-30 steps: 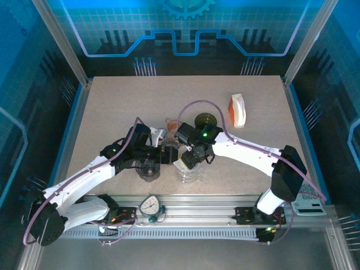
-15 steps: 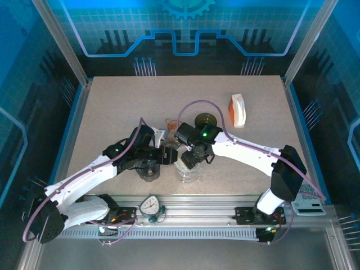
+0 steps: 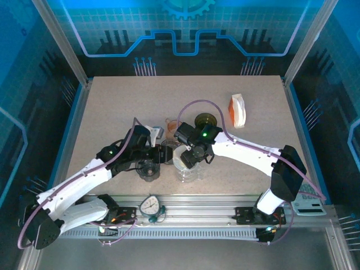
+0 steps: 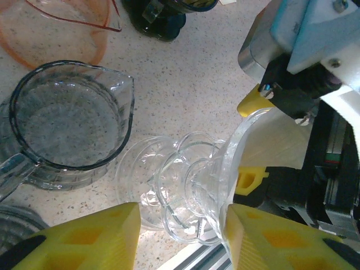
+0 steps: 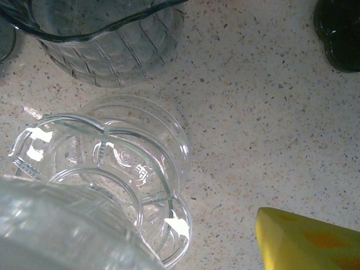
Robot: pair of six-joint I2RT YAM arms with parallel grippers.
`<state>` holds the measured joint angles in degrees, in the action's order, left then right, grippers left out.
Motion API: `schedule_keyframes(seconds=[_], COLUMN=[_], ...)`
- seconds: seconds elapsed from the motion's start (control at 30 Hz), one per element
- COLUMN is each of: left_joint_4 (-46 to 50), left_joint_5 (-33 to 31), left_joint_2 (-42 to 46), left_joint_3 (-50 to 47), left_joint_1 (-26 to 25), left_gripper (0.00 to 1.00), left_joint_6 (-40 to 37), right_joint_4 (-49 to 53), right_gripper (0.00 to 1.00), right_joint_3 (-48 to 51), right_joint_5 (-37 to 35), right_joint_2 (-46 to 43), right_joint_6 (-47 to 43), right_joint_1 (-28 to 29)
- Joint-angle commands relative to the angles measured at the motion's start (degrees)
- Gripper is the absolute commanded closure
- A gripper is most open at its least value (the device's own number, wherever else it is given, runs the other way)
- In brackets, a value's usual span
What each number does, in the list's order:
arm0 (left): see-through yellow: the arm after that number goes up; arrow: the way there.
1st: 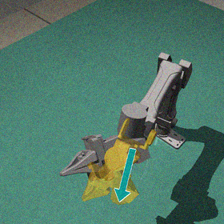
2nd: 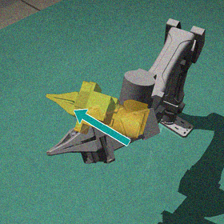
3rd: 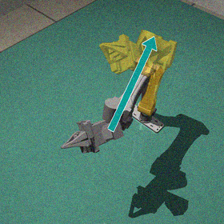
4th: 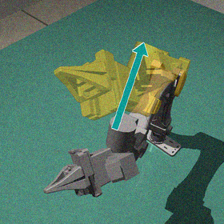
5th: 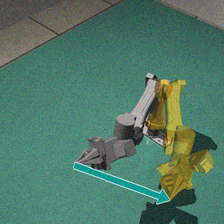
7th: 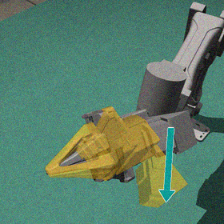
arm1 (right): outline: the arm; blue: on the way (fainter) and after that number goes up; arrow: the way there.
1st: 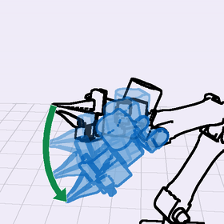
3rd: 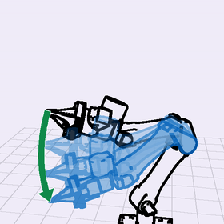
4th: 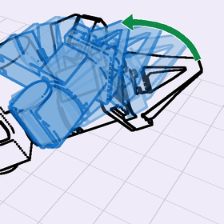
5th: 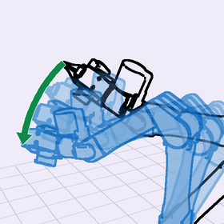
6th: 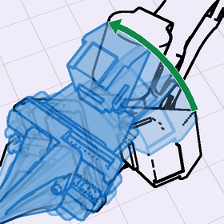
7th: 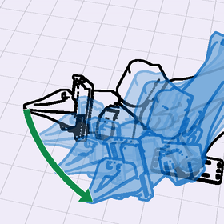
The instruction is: Place the coffee filter in the dripper
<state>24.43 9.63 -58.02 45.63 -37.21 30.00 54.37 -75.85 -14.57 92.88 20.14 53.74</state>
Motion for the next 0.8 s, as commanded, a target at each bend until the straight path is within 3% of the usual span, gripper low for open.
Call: schedule_keyframes(seconds=[0.0, 0.17, 0.27, 0.6, 0.77], left_joint_4=[2.06, -2.37, -4.38, -5.45, -4.50], left_joint_5=[-1.61, 4.52, 6.99, 7.63, 6.70], left_joint_2=[2.15, 2.00, 0.16, -4.50, -5.30], left_joint_3=[1.56, 1.41, 1.46, 1.85, 2.11], left_joint_1=[-0.07, -0.08, -0.12, -0.59, -0.90], left_gripper=[0.52, 0.41, 0.40, 0.42, 0.53], left_joint_6=[0.49, 1.59, 1.91, 0.46, -0.17], right_joint_4=[1.40, 1.35, 1.35, 1.09, 1.01], right_gripper=[0.31, 0.31, 0.31, 0.31, 0.31], right_joint_3=[-0.34, -0.39, -0.43, -0.30, 0.05], right_joint_5=[-0.82, -0.66, -0.60, -0.38, -0.65], right_joint_2=[0.49, 0.55, 0.62, 0.61, 0.46], right_joint_6=[0.43, 0.51, 0.51, 0.65, 0.67], right_joint_1=[0.73, 0.80, 0.73, 0.76, 0.76])
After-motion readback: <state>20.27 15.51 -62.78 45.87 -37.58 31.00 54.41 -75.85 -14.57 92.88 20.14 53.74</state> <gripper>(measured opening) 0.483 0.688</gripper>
